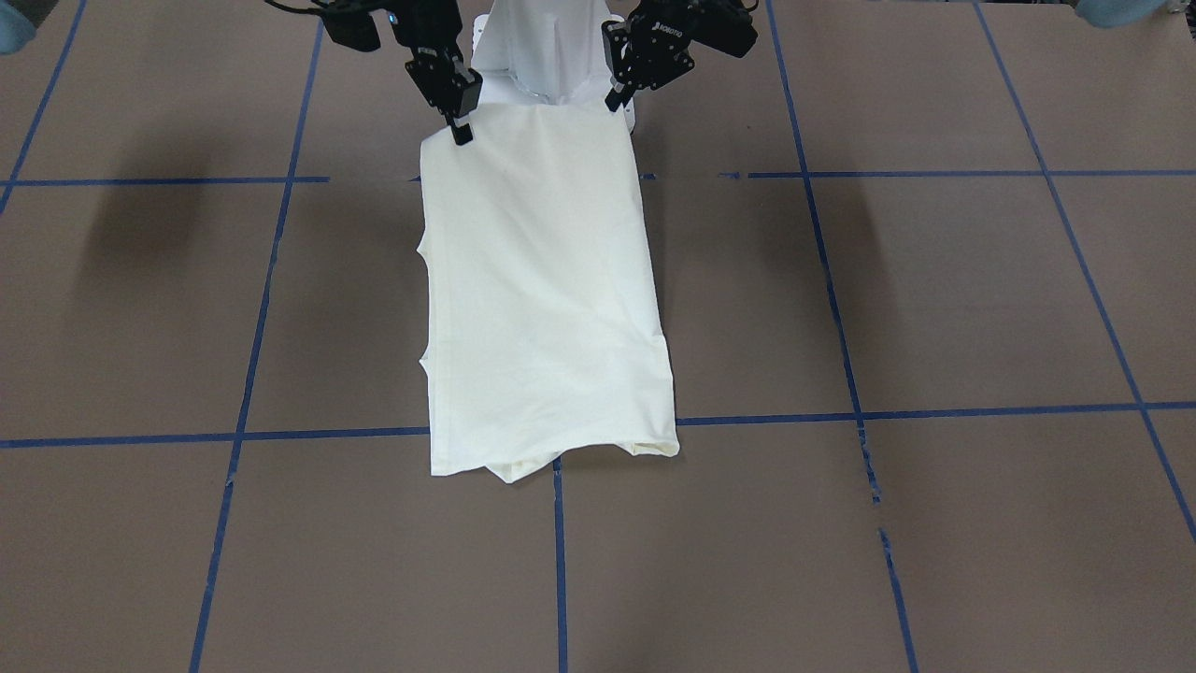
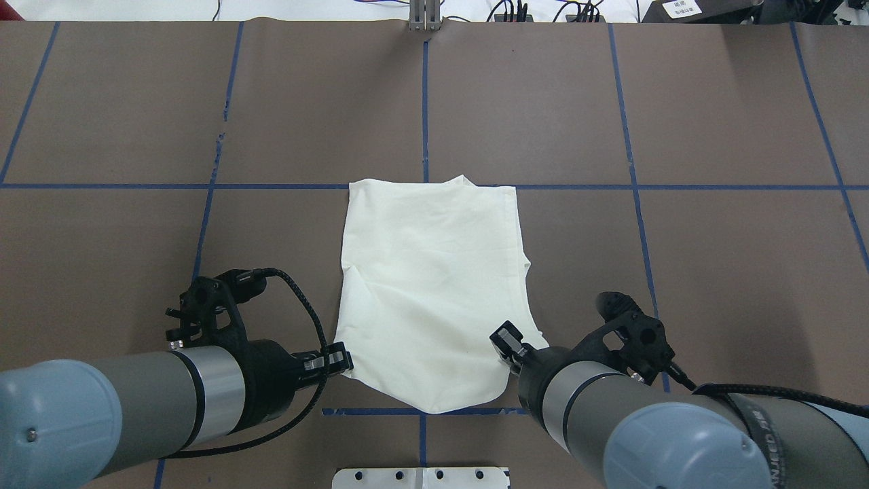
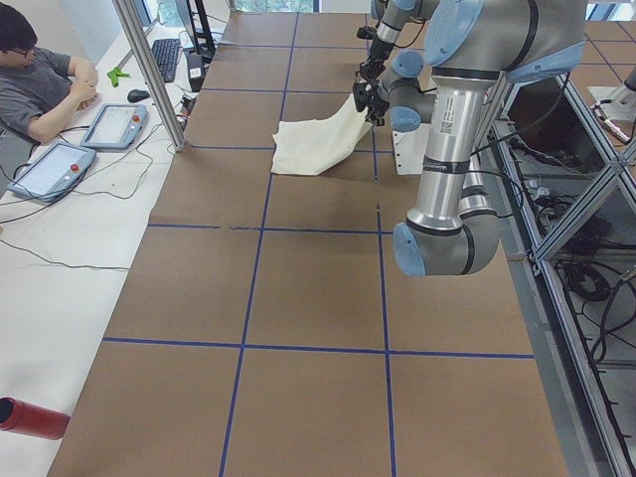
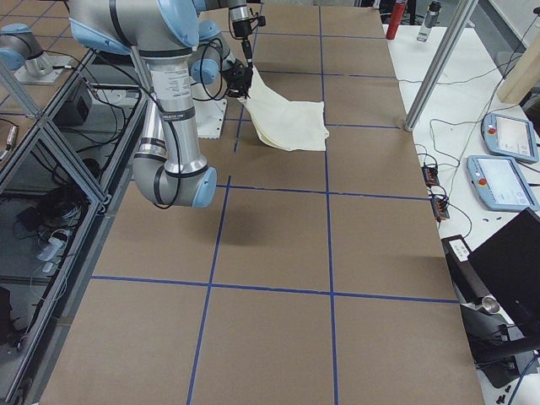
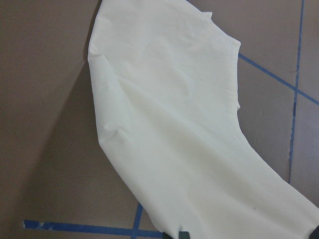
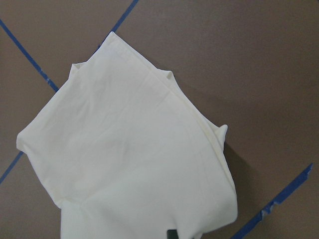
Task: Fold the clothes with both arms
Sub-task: 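Lift the shirt's near half with both grippers, folding it away from the robot, then lay the folded half onto the far half with both grippers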
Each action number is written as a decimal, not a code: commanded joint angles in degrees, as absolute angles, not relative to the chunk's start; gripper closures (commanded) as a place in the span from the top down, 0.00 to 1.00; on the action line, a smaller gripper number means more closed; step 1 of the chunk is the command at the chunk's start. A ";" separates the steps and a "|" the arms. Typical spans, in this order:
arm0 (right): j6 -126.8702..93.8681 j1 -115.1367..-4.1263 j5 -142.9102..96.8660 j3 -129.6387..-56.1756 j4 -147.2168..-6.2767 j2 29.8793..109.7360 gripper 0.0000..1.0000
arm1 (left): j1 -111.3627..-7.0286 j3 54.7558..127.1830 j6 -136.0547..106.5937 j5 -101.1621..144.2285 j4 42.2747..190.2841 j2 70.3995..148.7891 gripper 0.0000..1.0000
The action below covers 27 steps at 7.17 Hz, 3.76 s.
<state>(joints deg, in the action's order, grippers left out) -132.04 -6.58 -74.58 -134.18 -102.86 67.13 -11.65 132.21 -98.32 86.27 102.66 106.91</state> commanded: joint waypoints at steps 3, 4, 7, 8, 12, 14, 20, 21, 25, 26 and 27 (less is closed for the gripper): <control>-127.20 -14.57 -74.62 -119.03 -93.88 64.51 0.00 | -19.14 122.12 -92.30 86.48 102.04 113.35 0.00; -125.96 -16.24 -74.79 -118.57 -93.69 64.34 0.00 | -21.25 119.38 -90.63 86.57 102.13 115.29 0.00; -123.33 -20.38 -75.93 -108.75 -93.60 57.50 0.00 | -28.45 112.79 -85.96 89.82 102.83 118.46 0.00; -122.96 -21.26 -76.20 -105.76 -93.08 56.52 0.00 | -29.17 109.98 -85.70 89.82 103.01 120.48 0.00; -119.19 -25.22 -78.22 -95.91 -85.61 53.01 0.00 | -31.02 101.44 -83.59 89.65 104.41 124.37 0.00; -119.00 -25.66 -78.22 -92.13 -85.34 51.42 0.00 | -31.20 99.24 -83.50 89.47 104.50 124.80 0.00; -116.19 -27.85 -79.53 -86.22 -81.75 48.96 0.00 | -31.20 94.67 -83.50 89.38 104.50 126.83 0.00; -116.19 -28.21 -79.54 -84.83 -80.61 48.96 0.00 | -31.11 94.48 -83.50 89.30 104.50 127.09 0.00; -107.19 -29.52 -79.97 -84.45 -79.46 48.43 1.00 | -31.29 95.27 -78.60 89.82 105.81 126.65 1.00; -102.88 -30.49 -85.38 -87.07 -78.93 48.95 1.00 | -31.46 96.06 -77.10 90.09 106.08 126.48 1.00; -99.96 -30.58 -88.56 -90.67 -78.66 50.43 1.00 | -33.29 98.15 -72.29 93.57 106.08 126.21 1.00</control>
<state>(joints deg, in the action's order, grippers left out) -104.20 -30.11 -84.30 -86.95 -79.07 49.14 -31.80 96.19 -76.81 90.76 105.85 126.51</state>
